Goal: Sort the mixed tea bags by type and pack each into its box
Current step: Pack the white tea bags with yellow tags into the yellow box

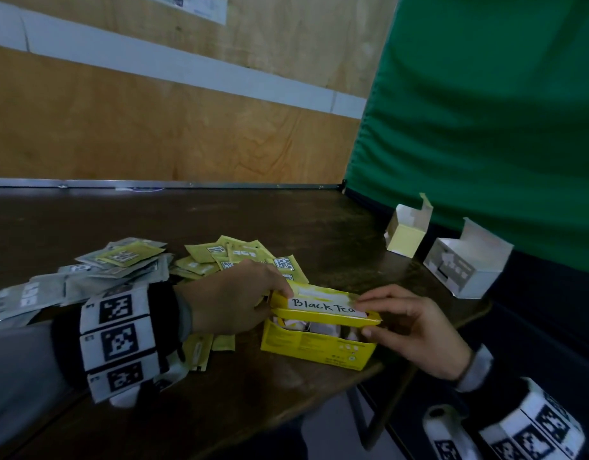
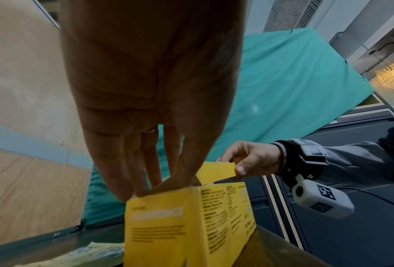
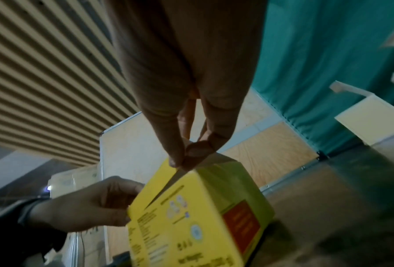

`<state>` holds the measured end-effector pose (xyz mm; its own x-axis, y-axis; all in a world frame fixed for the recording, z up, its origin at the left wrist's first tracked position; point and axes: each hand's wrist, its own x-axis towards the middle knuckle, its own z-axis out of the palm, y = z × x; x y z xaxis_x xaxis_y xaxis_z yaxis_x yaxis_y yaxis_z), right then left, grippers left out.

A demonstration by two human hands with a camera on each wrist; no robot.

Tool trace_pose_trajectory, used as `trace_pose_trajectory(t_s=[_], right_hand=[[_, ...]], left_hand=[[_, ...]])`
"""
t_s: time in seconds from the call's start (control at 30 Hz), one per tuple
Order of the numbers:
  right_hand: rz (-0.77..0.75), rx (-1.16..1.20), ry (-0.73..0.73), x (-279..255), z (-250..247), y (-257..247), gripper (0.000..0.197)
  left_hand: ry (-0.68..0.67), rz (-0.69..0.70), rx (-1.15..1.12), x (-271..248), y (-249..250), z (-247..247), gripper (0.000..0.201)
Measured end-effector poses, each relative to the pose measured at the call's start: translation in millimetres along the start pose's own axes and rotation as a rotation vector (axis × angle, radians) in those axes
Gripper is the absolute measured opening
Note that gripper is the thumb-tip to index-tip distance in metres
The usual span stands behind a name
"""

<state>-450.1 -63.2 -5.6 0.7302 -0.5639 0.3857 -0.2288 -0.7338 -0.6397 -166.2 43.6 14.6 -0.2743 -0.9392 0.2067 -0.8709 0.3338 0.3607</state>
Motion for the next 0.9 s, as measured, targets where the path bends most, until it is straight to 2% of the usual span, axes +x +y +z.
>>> trace_pose_trajectory(t_s=[0.1,0.17,0.33,0.47,0.57,0.63,0.73,0.8,0.9], right_hand=[[0.051,0.244,0.062,-1,3,1,0.050],[0.048,0.272,0.095,-3,5,1,0.049],[-0.007,0.091,0.121,-8,7,5,0.042],[-0.057,-0.017,0.118,-9,7,5,0.037],[-0.113,-0.330,0.113,-8,3,3,0.039],[-0.103,-0.509,0.047,-5,2,0,0.057],[0.071,-0.617,-0.259,9,3,-5,0.100],[0.097,-0.679,-0.444,23,7,-3,0.103],[0.077,-0.844,-0.530,37,12,4,0.085]], left_hand=[[-0.004,-0.004,0.014,-1,1,0,0.032],[-0.006,-0.006,0.017,-1,4,-1,0.032],[-0.054,-0.002,0.032,-1,10,-5,0.033],[-0.192,-0.004,0.062,-5,17,-6,0.039],[-0.243,0.000,0.059,-6,27,-6,0.042],[-0.261,0.017,0.077,-5,28,-3,0.042],[-0.223,0.055,0.106,-1,18,6,0.044],[-0.205,0.032,0.119,4,7,13,0.048],[-0.200,-0.021,0.120,15,-12,17,0.048]])
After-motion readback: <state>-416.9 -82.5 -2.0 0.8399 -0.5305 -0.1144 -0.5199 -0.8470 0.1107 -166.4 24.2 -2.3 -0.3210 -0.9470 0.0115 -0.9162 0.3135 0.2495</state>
